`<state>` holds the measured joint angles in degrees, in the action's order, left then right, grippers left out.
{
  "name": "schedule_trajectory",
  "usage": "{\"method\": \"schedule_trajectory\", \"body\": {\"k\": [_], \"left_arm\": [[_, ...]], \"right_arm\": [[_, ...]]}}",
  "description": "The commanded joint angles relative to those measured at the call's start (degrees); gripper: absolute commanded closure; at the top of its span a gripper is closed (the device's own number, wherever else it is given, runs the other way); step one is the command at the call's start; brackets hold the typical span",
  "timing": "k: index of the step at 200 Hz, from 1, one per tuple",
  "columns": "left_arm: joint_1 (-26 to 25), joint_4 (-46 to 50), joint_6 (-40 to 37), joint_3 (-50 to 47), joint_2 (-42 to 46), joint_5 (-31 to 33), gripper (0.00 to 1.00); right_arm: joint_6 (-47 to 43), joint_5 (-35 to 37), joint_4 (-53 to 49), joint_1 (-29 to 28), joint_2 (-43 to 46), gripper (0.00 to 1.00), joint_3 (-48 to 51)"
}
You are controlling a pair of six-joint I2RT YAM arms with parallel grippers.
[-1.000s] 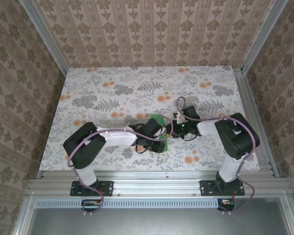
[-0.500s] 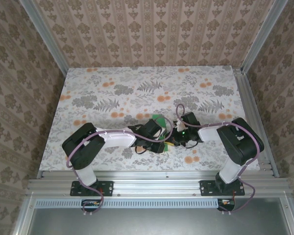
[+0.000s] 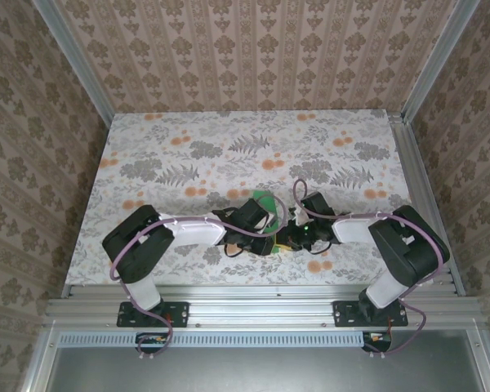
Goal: Fold a paper plane with a square sheet of paper (pick it up from the middle)
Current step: First fold in half a square sheet of paper at the center of the table.
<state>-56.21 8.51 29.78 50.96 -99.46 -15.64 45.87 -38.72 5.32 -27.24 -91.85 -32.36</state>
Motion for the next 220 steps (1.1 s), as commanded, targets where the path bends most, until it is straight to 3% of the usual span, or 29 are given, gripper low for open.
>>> {"method": "schedule_trajectory", "body": {"k": [1, 68, 102, 169, 220], "left_arm": [[0.53, 6.97, -1.8, -2.04, -0.76, 2.19, 0.77], [0.58, 8.34, -3.73, -2.01, -0.3, 2.43, 0.77], [0.2, 9.44, -7.37, -2.1, 0.53, 4.45, 0.77], [-0.45, 10.56, -12.66, -2.74, 1.81, 6.35, 0.77], [-0.93, 11.94, -15.21, -2.06, 1.2, 7.49, 0.77]], "right_arm": [[-0.24, 2.08, -2.97, -1.04, -0.12, 0.82, 1.07], [-3.5, 5.93, -11.34, -2.24, 3.16, 0.82, -1.84], [3.03, 3.68, -2.86, 0.89, 5.24, 0.83, -1.83], [13.0, 2.52, 12.31, 1.8, -2.51, 0.84, -4.75], [12.97, 3.94, 14.37, 0.96, -7.68, 0.84, -7.27]]}}
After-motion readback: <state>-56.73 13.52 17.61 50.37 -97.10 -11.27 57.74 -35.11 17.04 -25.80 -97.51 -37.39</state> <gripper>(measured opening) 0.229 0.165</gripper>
